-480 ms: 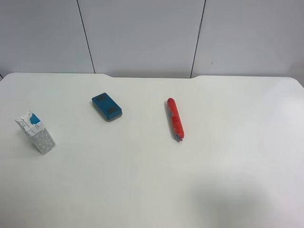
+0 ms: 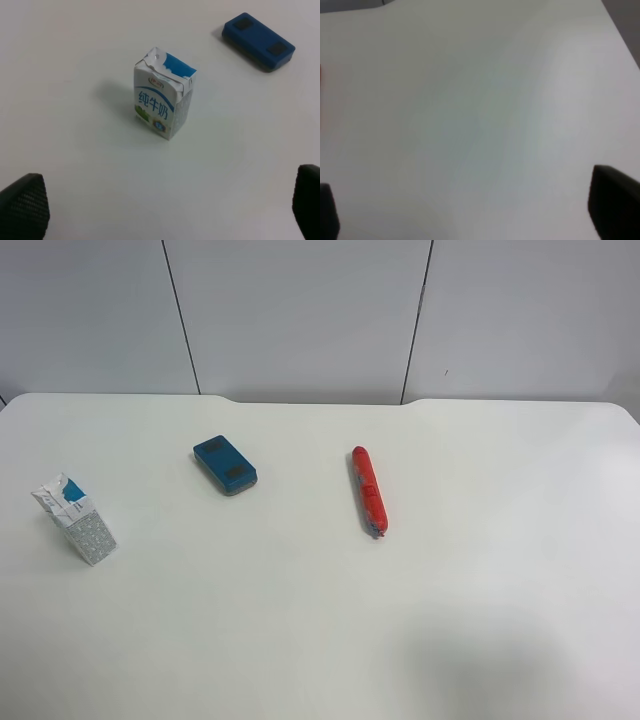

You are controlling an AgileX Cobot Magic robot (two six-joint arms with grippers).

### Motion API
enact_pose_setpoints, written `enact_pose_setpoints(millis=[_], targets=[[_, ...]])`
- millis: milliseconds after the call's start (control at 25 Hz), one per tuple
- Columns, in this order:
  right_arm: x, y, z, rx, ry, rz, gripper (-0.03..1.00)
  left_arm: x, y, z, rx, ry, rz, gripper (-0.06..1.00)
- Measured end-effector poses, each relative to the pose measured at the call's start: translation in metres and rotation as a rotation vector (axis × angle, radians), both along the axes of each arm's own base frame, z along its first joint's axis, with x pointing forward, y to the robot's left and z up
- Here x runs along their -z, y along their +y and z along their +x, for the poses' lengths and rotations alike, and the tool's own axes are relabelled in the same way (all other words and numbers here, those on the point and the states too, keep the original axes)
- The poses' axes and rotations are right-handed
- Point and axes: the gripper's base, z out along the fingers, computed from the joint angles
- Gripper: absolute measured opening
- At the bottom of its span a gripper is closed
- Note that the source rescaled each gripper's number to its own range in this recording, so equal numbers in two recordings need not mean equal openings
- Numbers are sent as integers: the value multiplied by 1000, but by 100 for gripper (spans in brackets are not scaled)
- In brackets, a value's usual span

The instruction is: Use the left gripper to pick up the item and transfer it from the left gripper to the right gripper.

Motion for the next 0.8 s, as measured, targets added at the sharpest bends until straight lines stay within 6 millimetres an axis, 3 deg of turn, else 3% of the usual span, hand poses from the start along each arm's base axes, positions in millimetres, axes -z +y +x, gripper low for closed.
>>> enact_pose_setpoints(millis=[200,360,480,640,800], targets=[[0,0,0,0,0,0,100,-15,-2,14,19,112,-44,100],[0,0,0,0,0,0,100,-42,0,46,15,262,-55,100],[0,0,0,0,0,0,100,-62,1,80,-4,337,-90,100],[0,0,0,0,0,0,100,-75,6,137,-70,448,-143,100],[0,0,0,0,0,0,100,-60,10,200,-150,586,-197,100]])
